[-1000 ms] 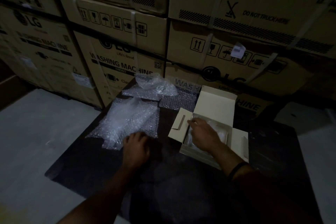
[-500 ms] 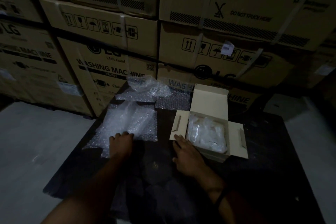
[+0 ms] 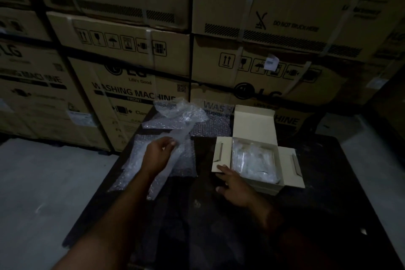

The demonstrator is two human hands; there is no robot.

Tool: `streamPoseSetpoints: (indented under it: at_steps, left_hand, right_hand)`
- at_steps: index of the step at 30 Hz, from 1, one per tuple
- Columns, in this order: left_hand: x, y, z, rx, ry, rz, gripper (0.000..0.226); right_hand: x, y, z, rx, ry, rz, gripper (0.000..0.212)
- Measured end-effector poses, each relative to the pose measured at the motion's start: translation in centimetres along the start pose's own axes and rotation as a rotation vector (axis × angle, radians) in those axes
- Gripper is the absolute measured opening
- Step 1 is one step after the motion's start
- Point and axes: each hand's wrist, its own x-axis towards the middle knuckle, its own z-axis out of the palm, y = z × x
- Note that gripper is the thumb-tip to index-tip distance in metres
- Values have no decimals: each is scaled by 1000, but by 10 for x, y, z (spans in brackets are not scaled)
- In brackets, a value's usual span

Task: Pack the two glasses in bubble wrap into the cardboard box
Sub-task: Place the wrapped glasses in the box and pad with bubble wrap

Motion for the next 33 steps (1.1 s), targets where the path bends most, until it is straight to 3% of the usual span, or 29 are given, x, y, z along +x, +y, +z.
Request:
streamPoseSetpoints:
  at_steps: [4,9,14,18,21,24,26,30,33]
  left_hand:
    - [7,38,-23,-422,-201,-101,22]
    - [4,66,-35,-544,-445,-114,22]
    - [1,83,-19,-798,-396,-315,25]
    - [0,88,-1,-764,-331,-380,34]
    - [-3,91,10,-795,-445,-406,42]
    - [-10,99,20,-687,-541,-348,21]
    - [-13,105,30,-645,-490,-327,24]
    - [-14,112,53,-518,-319,-276,57]
    - [-18,122,67,-491,-195,-202,69]
  right_hand:
    - [5,-9,-13,337,65,112,53]
    - [0,-42,-46,856,272,65,70]
    - [-19,-55,-71,1043,253,-36,31]
    - [-26,-52,-77,1171,357,48,19]
    - [-33,-43,-84,1248,443,114,18]
    - [-39,-31,-95,1291,472,129,23]
    - [-45,-23,-102,1294,476,131,25]
    - [-53,-8,-109,1247,518,137,33]
    - [-55,4,-115,1176,619,153,55]
